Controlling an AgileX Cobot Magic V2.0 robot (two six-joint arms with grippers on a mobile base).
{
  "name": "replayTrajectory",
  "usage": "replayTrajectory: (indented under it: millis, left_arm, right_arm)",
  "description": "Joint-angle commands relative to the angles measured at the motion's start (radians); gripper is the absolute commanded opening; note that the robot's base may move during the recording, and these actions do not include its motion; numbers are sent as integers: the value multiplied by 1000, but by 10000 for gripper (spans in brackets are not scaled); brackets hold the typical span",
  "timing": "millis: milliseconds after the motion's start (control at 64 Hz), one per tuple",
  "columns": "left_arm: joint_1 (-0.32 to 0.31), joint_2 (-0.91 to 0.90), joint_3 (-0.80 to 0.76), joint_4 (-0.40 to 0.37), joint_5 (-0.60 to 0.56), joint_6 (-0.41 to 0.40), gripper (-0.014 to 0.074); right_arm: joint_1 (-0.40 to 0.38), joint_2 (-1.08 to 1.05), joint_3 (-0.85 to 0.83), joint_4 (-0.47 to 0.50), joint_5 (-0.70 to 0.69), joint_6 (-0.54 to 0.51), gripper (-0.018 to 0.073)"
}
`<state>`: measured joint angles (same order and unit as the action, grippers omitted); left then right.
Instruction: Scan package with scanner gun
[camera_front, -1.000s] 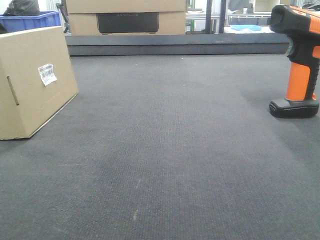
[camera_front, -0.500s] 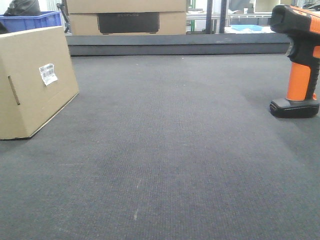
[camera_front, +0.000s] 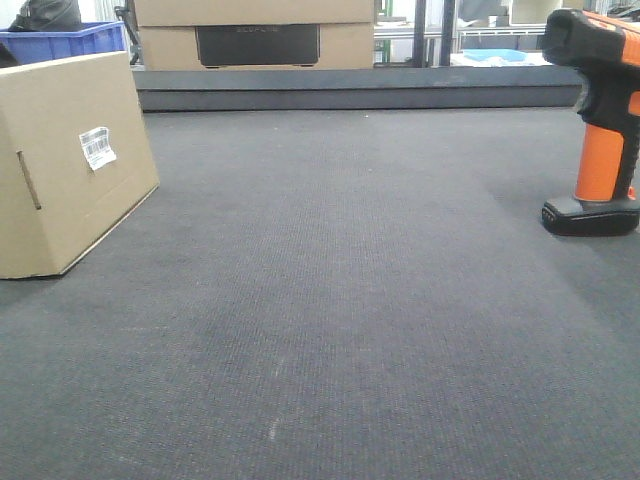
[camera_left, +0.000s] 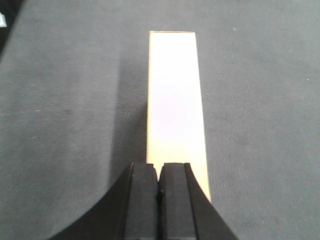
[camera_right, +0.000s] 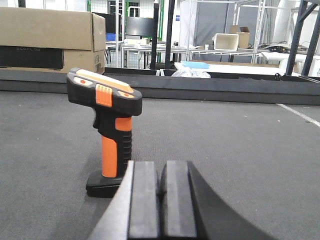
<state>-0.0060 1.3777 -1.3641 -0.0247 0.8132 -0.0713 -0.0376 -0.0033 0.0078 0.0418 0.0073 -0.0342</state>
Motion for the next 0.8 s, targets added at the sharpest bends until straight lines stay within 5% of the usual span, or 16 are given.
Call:
replayTrajectory:
  millis: [0, 172, 469, 782]
  left_arm:
    - [-22, 79, -81, 55, 43, -85, -111]
    - [-73, 173, -138, 78, 60, -87, -56]
    - [-86, 215, -138, 90, 61, -111, 475]
    - [-86, 300, -138, 109, 86, -118, 532]
  right_arm:
    - [0, 3, -8, -4, -22, -3, -162]
    - [0, 3, -8, -4, -22, -3, -162]
    - [0, 3, -8, -4, -22, -3, -162]
    - [0, 3, -8, -4, -22, -3, -162]
